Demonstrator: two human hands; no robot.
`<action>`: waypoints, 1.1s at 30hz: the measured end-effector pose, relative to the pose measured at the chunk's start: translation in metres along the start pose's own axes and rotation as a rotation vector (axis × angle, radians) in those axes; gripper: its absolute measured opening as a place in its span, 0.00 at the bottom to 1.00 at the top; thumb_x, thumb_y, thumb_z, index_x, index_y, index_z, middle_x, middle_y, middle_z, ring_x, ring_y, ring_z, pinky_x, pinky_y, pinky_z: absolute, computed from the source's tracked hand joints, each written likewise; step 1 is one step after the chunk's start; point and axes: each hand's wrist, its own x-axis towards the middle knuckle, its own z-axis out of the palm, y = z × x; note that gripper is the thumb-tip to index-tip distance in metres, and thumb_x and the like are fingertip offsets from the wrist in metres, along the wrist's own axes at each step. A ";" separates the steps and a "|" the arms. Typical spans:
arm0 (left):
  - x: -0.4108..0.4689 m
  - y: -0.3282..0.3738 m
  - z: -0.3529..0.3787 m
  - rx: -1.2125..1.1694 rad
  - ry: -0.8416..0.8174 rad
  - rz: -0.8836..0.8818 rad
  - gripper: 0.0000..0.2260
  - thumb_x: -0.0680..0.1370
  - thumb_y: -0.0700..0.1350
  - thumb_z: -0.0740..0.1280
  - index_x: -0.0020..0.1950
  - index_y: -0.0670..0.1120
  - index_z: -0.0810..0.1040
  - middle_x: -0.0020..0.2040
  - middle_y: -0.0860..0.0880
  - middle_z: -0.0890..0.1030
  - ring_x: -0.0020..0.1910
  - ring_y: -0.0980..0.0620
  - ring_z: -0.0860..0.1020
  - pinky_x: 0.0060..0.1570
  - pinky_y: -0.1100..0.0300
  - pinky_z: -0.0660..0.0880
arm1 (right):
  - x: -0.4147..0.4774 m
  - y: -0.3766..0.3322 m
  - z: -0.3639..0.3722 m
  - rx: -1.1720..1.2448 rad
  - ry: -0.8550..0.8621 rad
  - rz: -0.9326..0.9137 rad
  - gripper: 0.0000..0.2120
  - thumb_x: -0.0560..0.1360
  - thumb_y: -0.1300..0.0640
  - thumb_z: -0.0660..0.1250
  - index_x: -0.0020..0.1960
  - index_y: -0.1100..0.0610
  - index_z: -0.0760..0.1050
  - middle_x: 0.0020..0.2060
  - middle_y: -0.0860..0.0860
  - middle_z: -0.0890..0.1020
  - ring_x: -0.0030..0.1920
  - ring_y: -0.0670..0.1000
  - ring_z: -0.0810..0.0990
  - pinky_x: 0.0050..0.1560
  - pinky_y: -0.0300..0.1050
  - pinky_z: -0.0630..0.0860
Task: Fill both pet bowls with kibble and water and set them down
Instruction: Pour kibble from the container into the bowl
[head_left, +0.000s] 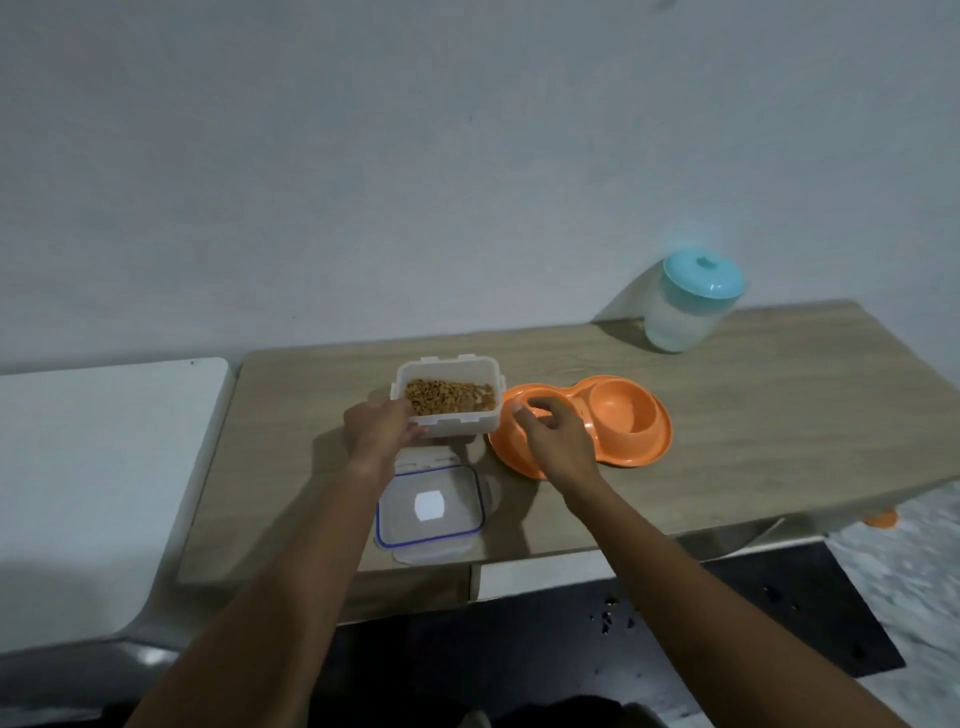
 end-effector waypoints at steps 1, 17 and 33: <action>-0.007 0.005 0.007 -0.009 -0.030 0.014 0.09 0.73 0.33 0.69 0.53 0.36 0.81 0.46 0.41 0.83 0.41 0.45 0.85 0.35 0.60 0.82 | 0.006 -0.004 -0.008 0.126 -0.027 0.069 0.25 0.78 0.40 0.68 0.70 0.50 0.75 0.66 0.53 0.79 0.62 0.56 0.80 0.62 0.55 0.78; -0.040 -0.004 0.095 0.415 -0.571 0.284 0.30 0.71 0.49 0.69 0.73 0.51 0.68 0.60 0.51 0.76 0.57 0.53 0.77 0.53 0.54 0.76 | 0.038 0.001 -0.124 0.760 -0.177 0.159 0.22 0.79 0.58 0.71 0.71 0.54 0.72 0.63 0.60 0.82 0.54 0.62 0.87 0.43 0.52 0.85; -0.009 -0.080 0.110 1.026 -0.398 0.508 0.57 0.56 0.62 0.80 0.78 0.55 0.54 0.78 0.51 0.60 0.77 0.46 0.59 0.76 0.45 0.48 | 0.051 0.003 -0.151 0.429 -0.008 -0.071 0.36 0.76 0.60 0.75 0.78 0.48 0.63 0.63 0.58 0.78 0.59 0.57 0.82 0.48 0.51 0.86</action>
